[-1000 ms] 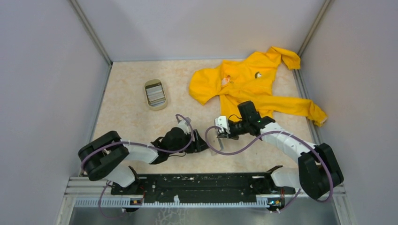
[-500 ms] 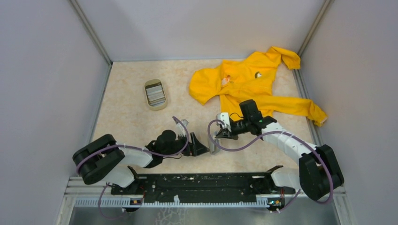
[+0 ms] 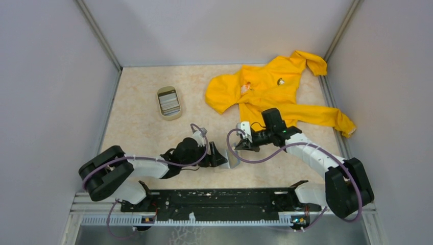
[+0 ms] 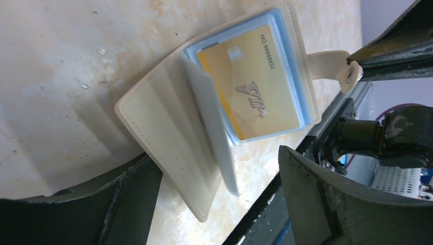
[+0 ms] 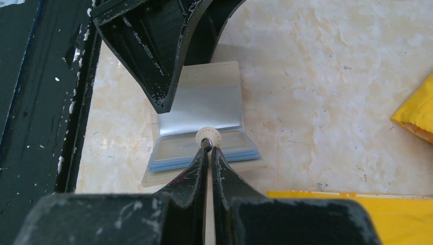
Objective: Put the credit cards into the card holder
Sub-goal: Open the card holder at the center of the board.
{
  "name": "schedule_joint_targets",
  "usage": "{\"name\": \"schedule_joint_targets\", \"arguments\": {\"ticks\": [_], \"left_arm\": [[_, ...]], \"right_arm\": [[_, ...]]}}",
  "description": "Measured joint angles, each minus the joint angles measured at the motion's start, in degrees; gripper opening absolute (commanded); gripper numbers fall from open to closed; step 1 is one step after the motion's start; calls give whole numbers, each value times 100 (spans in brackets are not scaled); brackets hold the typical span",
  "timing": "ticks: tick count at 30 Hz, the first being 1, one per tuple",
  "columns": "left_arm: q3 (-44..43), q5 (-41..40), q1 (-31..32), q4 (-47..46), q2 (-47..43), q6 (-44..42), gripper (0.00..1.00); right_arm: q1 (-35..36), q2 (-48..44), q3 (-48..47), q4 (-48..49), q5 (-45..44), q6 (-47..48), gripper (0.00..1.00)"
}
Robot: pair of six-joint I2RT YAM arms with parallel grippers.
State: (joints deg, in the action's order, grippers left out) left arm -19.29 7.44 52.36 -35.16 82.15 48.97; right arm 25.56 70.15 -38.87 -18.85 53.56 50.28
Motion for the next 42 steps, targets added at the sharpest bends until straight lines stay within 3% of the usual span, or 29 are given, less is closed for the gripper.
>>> {"name": "schedule_joint_targets", "arguments": {"ticks": [6,13,21,24,28,37,42], "left_arm": [[-236,-496,0,667,-72,-238,66],[-518,-1126,0,1410,-136,-540,62],[-555,-1626,-2,2540,-798,-957,62],[-437,-1335,-7,2444,-1259,-1058,67],[-90,-557,-7,1552,-1530,-1010,69],[-306,778,-7,431,7,-802,67],[-415,898,-7,398,205,-785,64]], "right_arm": [[-74,0,0,-42,44,59,0],[-138,-153,0,-85,284,114,0],[-138,-164,2,-90,387,114,0],[-138,-164,22,-87,459,107,0],[-138,-164,22,-70,479,105,0],[-138,-146,22,-87,345,157,0],[-138,-35,22,-232,-278,461,0]]}}
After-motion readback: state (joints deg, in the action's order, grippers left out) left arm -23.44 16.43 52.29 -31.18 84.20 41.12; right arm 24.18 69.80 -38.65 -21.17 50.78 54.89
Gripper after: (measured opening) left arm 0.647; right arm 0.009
